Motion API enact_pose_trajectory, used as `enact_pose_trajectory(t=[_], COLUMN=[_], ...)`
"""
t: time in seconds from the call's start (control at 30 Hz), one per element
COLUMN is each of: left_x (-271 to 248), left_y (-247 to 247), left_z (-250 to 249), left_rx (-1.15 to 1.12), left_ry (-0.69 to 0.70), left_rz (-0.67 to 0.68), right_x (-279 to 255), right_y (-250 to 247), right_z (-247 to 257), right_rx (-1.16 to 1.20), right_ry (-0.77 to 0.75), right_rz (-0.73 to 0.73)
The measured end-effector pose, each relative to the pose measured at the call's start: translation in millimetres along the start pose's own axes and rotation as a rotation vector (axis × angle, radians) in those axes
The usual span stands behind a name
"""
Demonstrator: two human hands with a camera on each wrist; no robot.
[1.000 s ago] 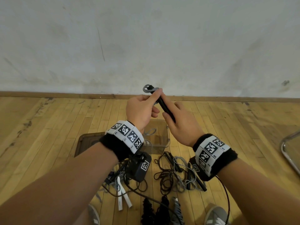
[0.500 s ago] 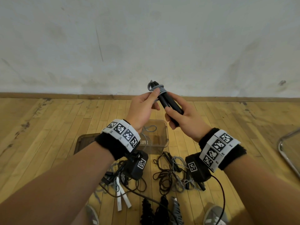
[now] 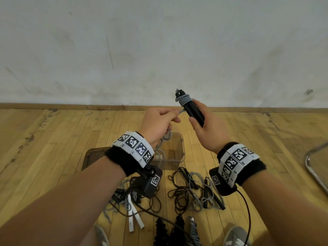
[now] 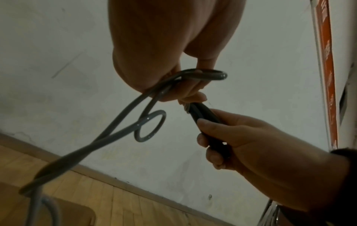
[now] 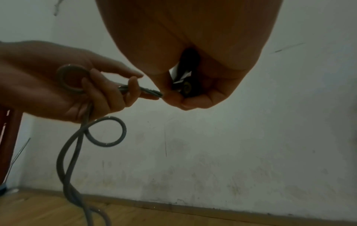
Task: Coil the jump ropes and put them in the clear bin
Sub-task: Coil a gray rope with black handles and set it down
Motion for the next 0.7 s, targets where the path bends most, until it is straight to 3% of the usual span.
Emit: enact_pose_trajectory(t=[0.2, 0.4, 0.57, 0.7], left_x=[-3, -5, -2, 1], left_y=[2, -15, -34, -31], left_z=[-2, -4, 0, -3], left_rx=[-0.041, 0.076, 0.112, 0.085], left_ry=[-0.025, -0.006, -0.037, -0.006], left_rz=[-0.027, -0.141, -0.261, -0.216], right_x=[-5, -22, -20, -20], right_y=[15, 43, 31, 18], right_z=[6, 19, 29, 37], right_rx=[-0.145, -0.078, 0.046, 0.083], right_ry=[-0.029, -0.086, -0.168, -0.165], right_rz=[0.036, 0.152, 0.129, 0.064])
Point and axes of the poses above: each hand's wrist, its own x-axis towards the middle knuckle, its own y-axis out of the palm, z = x × y, the point moved 10 cm from there along x, towards the middle knuckle, and after that the axes turned 7 degrees about x, right-handed, at the moved point
